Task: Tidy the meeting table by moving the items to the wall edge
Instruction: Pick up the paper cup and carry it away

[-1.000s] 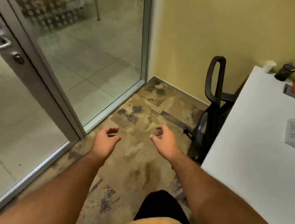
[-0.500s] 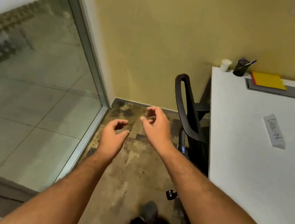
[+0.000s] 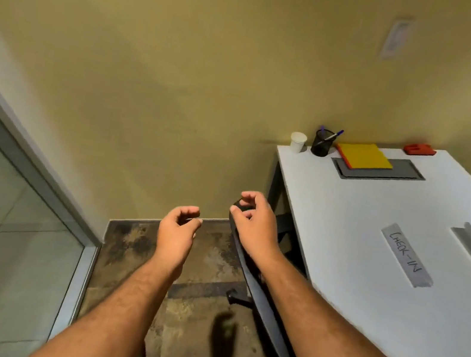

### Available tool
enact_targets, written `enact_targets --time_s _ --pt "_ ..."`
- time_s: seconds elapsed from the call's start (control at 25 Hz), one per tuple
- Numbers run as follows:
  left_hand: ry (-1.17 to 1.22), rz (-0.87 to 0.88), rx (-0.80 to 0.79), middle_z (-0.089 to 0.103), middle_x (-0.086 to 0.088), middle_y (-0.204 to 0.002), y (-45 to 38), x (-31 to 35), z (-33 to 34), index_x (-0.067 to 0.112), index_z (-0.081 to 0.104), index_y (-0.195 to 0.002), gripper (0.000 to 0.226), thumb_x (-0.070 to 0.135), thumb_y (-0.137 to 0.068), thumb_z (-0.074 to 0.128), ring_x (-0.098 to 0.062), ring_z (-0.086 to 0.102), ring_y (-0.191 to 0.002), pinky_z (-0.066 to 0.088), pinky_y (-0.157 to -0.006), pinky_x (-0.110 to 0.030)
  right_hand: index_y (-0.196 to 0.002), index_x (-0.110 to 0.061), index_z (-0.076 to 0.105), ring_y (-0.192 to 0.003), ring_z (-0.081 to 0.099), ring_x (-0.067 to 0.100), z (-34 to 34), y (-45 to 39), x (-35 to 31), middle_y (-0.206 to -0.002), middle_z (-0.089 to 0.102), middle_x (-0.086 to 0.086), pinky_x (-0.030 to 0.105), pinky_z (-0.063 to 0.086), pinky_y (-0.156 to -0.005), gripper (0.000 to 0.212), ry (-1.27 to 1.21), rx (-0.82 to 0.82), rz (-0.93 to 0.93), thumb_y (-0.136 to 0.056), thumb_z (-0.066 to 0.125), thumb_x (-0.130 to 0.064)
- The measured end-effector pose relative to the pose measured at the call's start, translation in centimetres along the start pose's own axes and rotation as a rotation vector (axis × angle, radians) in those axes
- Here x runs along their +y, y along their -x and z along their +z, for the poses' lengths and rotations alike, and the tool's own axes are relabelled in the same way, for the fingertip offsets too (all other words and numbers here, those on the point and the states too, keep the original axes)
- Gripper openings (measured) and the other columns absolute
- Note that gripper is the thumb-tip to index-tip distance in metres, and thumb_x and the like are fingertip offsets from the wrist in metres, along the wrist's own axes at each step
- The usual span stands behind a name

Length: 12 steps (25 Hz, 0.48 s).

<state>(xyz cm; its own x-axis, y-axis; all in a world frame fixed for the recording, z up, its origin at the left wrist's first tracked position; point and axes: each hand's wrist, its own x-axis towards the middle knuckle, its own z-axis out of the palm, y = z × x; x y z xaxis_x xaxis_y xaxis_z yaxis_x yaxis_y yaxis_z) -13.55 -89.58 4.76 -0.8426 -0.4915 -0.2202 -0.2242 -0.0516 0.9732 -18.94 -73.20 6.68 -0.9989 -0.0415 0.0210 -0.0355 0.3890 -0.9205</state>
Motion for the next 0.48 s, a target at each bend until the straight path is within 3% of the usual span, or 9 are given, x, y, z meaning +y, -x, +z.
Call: enact_targets --time_s 0.24,0.48 --pt "-0.075 0.011 -0.316 0.075 -0.001 -0.109 -16.9 1.4 6.2 0.018 0.073 -0.112 0.023 0.006 -0.092 0.07 -0.015 0.068 -0.099 0.054 -0.094 -0.038 -0.124 -0.027 0.059 -0.079 0.064 0.009 2.7 -13.1 2.0 -0.111 0.064 -0.008 0.033 0.059 -0.081 0.033 0.007 0.176 0.148 -0.094 0.074 -0.028" --pt "-0.176 -0.019 -0.526 0.073 -0.004 -0.105 -31.1 6.3 8.7 0.013 0.072 -0.111 0.02 0.006 -0.094 0.067 -0.015 0.064 -0.091 0.05 -0.081 -0.033 -0.123 -0.024 0.059 -0.085 0.068 0.013 6.1 -21.6 0.1 -0.095 0.071 0.003 0.026 0.05 -0.077 0.03 -0.019 0.322 0.318 -0.096 0.072 -0.026"
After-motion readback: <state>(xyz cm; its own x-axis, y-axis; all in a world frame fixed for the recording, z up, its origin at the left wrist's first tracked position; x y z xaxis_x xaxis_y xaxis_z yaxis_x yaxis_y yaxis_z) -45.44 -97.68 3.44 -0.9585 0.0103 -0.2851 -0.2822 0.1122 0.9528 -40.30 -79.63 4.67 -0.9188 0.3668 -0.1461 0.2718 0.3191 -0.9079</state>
